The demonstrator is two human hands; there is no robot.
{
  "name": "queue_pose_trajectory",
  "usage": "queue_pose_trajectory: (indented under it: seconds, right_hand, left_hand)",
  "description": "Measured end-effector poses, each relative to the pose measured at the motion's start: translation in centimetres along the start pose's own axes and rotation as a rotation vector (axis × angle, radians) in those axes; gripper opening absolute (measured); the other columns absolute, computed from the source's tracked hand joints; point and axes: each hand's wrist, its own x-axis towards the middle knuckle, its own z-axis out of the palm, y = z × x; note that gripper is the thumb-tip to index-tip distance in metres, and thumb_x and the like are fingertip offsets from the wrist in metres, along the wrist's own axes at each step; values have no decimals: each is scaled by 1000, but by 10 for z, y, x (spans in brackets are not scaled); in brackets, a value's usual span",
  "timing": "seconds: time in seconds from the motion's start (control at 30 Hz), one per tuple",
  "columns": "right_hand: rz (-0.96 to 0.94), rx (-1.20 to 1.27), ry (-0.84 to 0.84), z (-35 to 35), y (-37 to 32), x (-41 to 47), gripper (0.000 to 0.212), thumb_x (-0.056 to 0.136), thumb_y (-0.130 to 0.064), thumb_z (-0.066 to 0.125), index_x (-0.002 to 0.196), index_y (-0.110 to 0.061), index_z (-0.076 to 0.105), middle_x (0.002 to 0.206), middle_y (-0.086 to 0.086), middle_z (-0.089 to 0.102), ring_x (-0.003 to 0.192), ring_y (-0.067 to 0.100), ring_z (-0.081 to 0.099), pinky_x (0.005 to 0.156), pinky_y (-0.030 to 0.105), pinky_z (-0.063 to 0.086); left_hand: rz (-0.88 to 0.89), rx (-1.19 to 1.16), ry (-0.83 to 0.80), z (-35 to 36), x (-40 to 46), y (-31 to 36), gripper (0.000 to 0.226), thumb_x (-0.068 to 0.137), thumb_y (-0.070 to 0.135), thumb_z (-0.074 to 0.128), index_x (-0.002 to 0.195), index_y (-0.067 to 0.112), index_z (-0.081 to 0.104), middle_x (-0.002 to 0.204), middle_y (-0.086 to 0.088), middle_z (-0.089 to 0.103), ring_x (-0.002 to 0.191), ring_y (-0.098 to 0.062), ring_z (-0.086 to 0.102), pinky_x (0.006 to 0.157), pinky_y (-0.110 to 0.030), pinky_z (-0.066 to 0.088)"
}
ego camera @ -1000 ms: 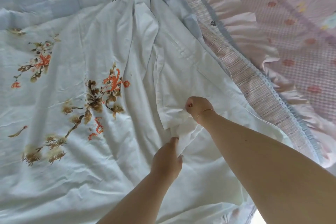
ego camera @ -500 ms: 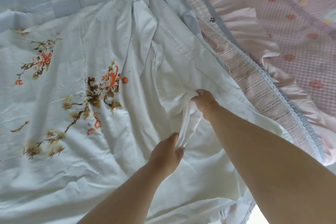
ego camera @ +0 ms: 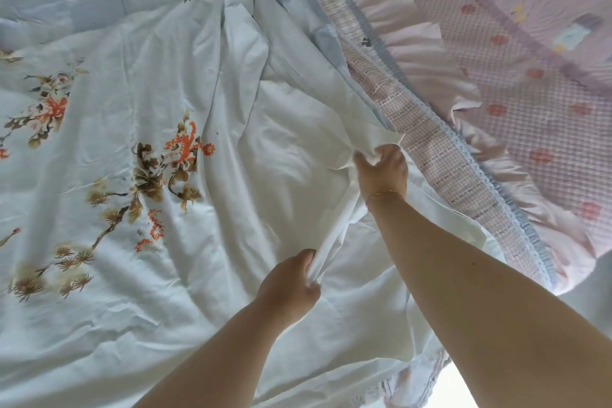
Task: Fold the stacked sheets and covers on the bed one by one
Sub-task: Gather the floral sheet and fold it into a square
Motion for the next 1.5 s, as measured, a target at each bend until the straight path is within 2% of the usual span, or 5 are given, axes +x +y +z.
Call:
queue_pose_trajectory:
  seconds: [0.13,0.27,0.57,0.97,1.5]
  right_hand:
    - [50,-320,-219,26,-5,18,99,71,-63,66,144,-10,23,143,8,36,135,28,31,111,38,27]
    - [-134,-608,-271,36,-5,40,52,82,-51,58,122,-17,54,125,7,53,115,28,52,88,36,42]
    - [343,271,-257,-3,-4,61,53,77,-29,74,125,-12,57,117,6,63,102,27,61,88,33,50]
    - [359,181,126,-130,80,35,36,75,-17,75,63,-16,42,63,3,45,61,20,43,52,26,36]
    - [114,-434,300,-176,119,-14,27,82,-14,58,108,-8,59,118,17,55,114,36,49,97,45,41]
  left_hand:
    - [-2,-16,-34,6,3,-5,36,83,21,54,117,32,51,95,11,60,88,-14,58,78,-31,52]
    - [30,-24,-33,10,6,-14,42,86,19,54,125,34,49,97,15,59,90,-12,58,74,-22,48]
    - [49,-79,-178,2,5,-16,46,86,10,54,123,36,52,82,15,55,80,-10,55,66,-15,41]
    - [121,-27,-438,7,-26,9,59,81,13,61,130,45,49,110,23,61,99,-3,59,89,-21,47]
    - [84,61,-544,52,-63,12,67,84,47,61,143,51,31,135,7,46,119,-11,50,106,-30,39]
